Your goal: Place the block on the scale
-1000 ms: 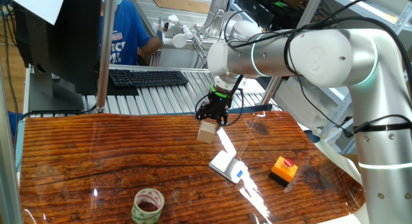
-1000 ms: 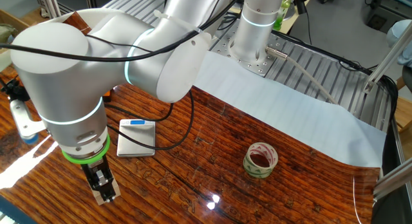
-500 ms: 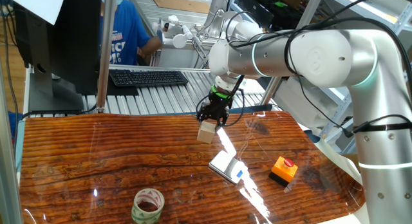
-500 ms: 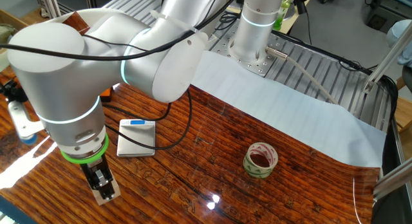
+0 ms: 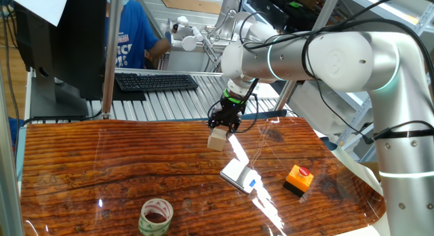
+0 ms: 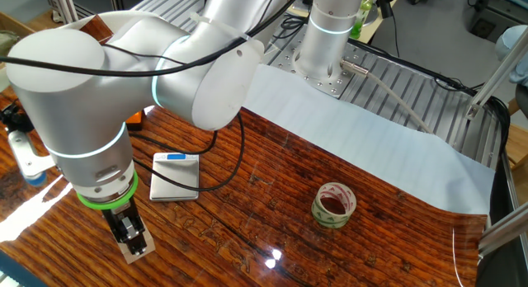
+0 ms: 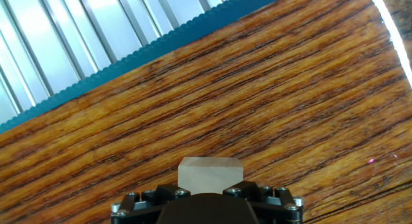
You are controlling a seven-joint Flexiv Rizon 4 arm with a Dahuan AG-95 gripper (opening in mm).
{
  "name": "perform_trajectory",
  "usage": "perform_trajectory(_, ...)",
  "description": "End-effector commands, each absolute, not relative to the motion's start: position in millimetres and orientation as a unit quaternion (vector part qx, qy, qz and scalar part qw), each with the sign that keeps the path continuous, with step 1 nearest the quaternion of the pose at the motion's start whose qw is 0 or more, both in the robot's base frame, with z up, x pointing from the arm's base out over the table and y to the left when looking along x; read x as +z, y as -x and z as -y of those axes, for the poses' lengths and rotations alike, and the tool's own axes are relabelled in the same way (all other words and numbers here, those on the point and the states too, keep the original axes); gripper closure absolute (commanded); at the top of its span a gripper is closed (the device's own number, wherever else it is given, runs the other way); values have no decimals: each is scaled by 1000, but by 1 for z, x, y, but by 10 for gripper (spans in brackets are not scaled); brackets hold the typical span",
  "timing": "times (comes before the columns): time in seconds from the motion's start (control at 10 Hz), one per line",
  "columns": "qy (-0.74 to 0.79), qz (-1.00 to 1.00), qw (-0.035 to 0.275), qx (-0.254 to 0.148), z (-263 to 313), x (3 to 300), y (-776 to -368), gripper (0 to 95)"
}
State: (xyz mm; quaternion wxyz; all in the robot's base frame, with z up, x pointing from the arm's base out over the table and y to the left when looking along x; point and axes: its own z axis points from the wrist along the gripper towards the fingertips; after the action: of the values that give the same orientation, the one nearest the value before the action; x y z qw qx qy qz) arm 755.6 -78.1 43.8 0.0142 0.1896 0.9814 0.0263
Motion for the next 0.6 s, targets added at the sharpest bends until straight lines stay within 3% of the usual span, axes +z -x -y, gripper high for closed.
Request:
perform_trajectory(0.1, -186, -982, 14, 30, 78, 44, -756, 760)
perform_trajectory(0.6, -178, -984, 9, 27, 78, 63, -756, 760)
